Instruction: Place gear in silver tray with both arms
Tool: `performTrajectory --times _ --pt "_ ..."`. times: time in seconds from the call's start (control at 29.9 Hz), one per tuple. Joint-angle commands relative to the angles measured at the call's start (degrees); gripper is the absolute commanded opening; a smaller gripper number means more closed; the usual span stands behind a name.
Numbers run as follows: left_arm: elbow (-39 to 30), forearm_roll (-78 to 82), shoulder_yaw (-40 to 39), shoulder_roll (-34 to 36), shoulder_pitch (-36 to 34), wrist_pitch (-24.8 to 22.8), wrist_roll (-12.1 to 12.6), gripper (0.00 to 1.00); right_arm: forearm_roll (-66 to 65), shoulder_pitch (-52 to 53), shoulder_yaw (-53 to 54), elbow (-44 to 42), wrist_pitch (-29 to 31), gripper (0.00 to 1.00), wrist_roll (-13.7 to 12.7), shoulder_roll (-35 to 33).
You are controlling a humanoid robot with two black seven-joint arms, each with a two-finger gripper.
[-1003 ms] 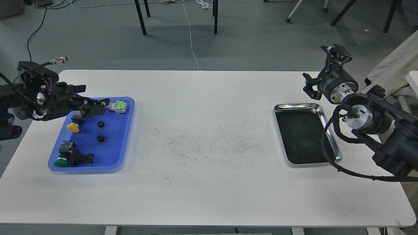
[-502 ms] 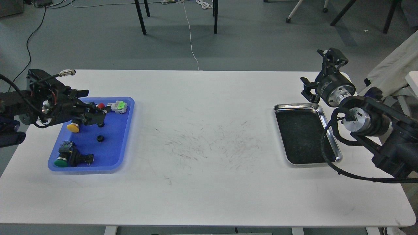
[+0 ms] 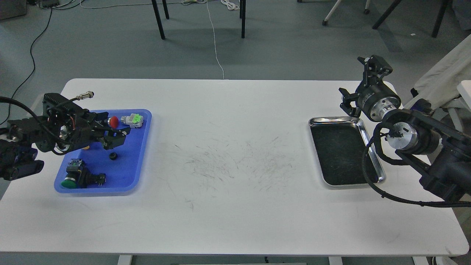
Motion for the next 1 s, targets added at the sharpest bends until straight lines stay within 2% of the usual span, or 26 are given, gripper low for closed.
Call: performTrajectory --times 0.0,0.47,0.57,0.7,0.8,0.97 --pt "2.80 0.01 -0.15 -0.33 2.28 0.11 0.00 0.76 0.00 0.00 -0.13 -0.02 -0.02 0.99 0.04 0.03" --pt "11.06 -0.51 -3.66 -3.14 9.40 0.02 0.00 0.66 -0.09 -0.17 -0.31 -0.10 -0.02 0.99 0.04 0.03" --pt "11.59 -0.60 -6.03 -3.14 10.28 -0.33 0.00 0.66 -0.17 -0.17 -0.31 -0.10 -0.02 0.99 0.04 0.03" --pt "11.68 -0.60 -6.48 -2.97 10.55 -2.70 0.00 0.67 -0.53 -0.17 -0.31 -0.10 -0.10 0.99 -0.04 0.12" --pt "11.60 -0.60 -6.57 -2.97 11.16 -3.23 0.00 0.71 -0.61 -0.17 -0.31 -0.10 -0.10 0.99 0.04 0.12" --pt "12.47 -0.78 -6.48 -2.70 11.60 -4.29 0.00 0.71 -0.61 -0.17 -0.31 -0.02 -0.10 0.99 0.04 0.12"
